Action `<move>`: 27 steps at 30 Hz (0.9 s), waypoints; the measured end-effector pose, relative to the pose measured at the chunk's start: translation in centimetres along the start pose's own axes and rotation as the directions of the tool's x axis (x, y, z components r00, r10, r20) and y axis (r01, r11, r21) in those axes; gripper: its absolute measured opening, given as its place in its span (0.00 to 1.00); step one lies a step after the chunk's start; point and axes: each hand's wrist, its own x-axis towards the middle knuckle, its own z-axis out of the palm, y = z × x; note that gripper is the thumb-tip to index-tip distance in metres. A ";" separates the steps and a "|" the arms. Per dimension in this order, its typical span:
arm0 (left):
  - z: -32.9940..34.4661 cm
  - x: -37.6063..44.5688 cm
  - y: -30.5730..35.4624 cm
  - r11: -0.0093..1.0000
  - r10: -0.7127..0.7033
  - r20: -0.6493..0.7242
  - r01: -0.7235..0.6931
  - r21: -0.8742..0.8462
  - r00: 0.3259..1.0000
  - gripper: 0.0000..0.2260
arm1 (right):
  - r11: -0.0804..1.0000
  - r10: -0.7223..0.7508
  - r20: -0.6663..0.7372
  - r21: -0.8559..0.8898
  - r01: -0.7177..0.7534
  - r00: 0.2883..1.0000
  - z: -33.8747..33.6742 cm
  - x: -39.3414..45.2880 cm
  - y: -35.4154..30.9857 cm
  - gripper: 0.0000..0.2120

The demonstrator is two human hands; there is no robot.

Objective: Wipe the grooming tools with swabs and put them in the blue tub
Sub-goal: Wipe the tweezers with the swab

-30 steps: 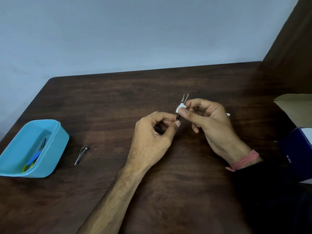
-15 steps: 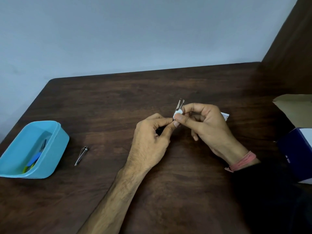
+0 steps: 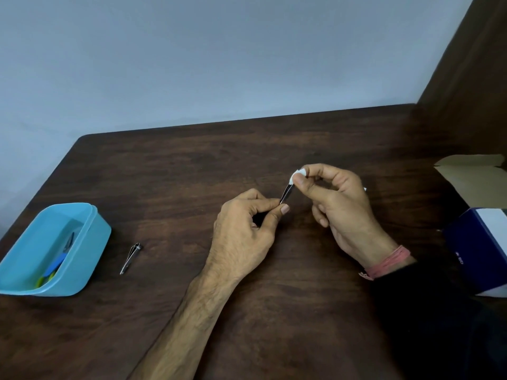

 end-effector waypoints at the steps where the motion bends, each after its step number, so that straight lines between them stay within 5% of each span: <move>1: 0.0 0.0 0.0 1.000 0.000 0.001 0.000 0.007 1.000 0.05 | 1.000 0.006 -0.004 0.016 -0.006 1.000 0.0 0.0 0.0 0.03; 12: 0.1 0.3 -0.1 0.997 -0.022 -0.003 0.022 -0.076 1.000 0.05 | 0.995 0.055 -0.001 0.085 -0.055 0.998 -0.4 0.3 -0.4 0.02; 17: 0.0 0.2 0.4 0.984 -0.073 -0.019 0.069 -0.163 0.997 0.04 | 0.964 0.048 -0.083 0.264 -0.024 0.995 -0.7 0.5 -0.4 0.02; 23: -0.3 0.3 0.8 0.972 -0.102 -0.014 0.097 -0.214 0.995 0.04 | 0.968 -0.228 0.017 -0.103 0.229 0.973 0.5 -0.3 0.2 0.04; 27: -0.5 0.3 0.3 0.989 -0.041 0.031 0.045 -0.142 0.999 0.06 | 0.927 -0.274 0.056 -0.252 0.279 0.960 0.7 -0.6 0.4 0.05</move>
